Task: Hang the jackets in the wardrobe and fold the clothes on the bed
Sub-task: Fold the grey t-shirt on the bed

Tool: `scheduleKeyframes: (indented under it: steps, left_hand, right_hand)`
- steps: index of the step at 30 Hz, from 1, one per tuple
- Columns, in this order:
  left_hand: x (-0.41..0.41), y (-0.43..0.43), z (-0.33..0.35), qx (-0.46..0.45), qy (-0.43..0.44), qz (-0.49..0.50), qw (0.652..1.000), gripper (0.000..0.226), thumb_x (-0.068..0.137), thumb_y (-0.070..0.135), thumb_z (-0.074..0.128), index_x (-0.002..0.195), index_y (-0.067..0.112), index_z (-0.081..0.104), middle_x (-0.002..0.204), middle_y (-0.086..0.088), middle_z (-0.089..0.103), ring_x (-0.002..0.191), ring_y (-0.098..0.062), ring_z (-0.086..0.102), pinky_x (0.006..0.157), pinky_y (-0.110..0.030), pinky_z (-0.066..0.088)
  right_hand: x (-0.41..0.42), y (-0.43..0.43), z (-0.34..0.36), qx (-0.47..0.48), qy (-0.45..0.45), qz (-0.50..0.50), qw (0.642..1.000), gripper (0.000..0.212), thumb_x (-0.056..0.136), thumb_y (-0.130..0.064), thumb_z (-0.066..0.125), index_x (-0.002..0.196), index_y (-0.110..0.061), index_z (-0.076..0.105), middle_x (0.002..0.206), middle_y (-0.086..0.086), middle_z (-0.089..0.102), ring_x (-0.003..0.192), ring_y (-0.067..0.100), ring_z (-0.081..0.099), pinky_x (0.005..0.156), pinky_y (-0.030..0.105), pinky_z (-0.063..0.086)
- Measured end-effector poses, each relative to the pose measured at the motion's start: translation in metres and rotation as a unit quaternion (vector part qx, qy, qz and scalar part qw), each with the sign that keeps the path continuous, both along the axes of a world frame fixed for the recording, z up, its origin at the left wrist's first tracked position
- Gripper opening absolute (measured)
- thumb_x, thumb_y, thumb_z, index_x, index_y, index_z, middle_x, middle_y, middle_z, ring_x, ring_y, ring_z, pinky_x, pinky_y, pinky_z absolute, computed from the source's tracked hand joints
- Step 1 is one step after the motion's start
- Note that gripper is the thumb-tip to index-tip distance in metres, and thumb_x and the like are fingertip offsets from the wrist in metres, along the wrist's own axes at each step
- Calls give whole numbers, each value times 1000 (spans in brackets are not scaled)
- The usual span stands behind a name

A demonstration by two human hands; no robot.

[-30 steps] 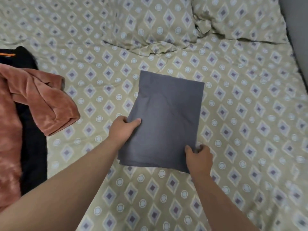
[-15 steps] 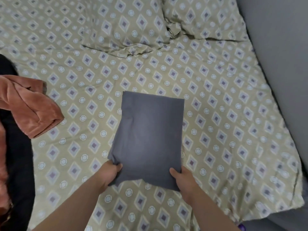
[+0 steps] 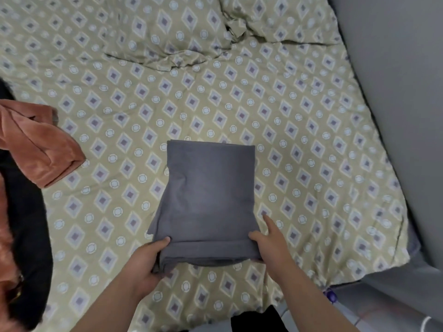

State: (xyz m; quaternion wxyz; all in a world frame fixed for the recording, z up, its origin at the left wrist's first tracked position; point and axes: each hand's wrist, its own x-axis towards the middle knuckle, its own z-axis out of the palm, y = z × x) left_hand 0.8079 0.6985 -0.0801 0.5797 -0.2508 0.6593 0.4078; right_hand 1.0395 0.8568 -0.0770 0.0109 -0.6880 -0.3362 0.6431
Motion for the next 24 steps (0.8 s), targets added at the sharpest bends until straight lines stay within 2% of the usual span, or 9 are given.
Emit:
scheduleKeyframes:
  steps: [4,8,12,14,18,20,22,23,24]
  left_hand:
    - [-25,45,19,87,-33,218,971,15,102,9,48,99,6,63,59,-3,67,40,-11,60,42,-19,50]
    - [-54,113,21,100,-27,259,960,12,101,7,50,94,3,58,79,-8,66,69,-15,67,51,-24,58]
    - [-67,173,9,86,8,249,965,16,101,4,48,112,6,59,102,-9,64,101,-20,63,73,-31,57]
    - [-73,188,3,93,19,233,968,23,99,2,43,117,5,57,111,-10,63,103,-21,63,74,-31,54]
    - [-74,188,-11,88,238,-3,967,50,87,5,54,136,14,50,112,3,60,97,-14,60,82,-23,49]
    - [-77,176,-23,83,422,-207,879,71,81,22,66,146,29,39,130,16,51,117,-5,50,95,-22,40]
    - [-78,169,-37,92,508,-382,767,67,75,42,72,135,30,45,138,9,48,126,-12,46,102,-33,42]
    - [-79,167,-44,73,512,-432,738,65,73,48,72,130,26,47,132,4,52,121,-18,49,97,-38,45]
    - [-79,166,-51,43,496,-441,747,66,72,51,75,125,22,49,125,1,55,113,-20,53,90,-39,47]
  right_hand:
    - [-22,30,13,-39,129,-167,977,11,97,-11,60,104,-14,67,81,9,67,52,16,61,41,25,46]
    - [-51,77,11,-122,245,-281,920,18,97,-7,53,108,-2,66,101,13,74,78,24,75,48,23,56]
    - [-82,117,-11,-43,126,-144,981,8,92,-10,66,98,-4,66,86,8,71,65,17,70,47,22,53]
    - [-93,135,-26,49,-6,-11,999,12,90,-22,69,91,-9,67,87,8,69,76,24,68,67,35,58]
    - [-100,160,-38,103,-146,167,970,33,92,-36,54,107,-11,68,93,7,67,85,34,65,80,41,56]
    - [-99,163,-44,109,-160,201,960,40,96,-40,49,114,-9,67,107,13,66,95,39,65,88,47,56]
    - [-98,162,-51,127,-157,195,960,43,99,-42,47,118,-8,65,115,15,65,102,39,63,91,49,54]
    - [-98,161,-55,137,-152,188,961,42,100,-42,47,118,-8,65,116,15,65,102,37,62,91,47,54]
    - [-97,159,-58,147,-146,181,962,41,101,-42,47,117,-8,64,116,14,65,100,34,61,88,42,52]
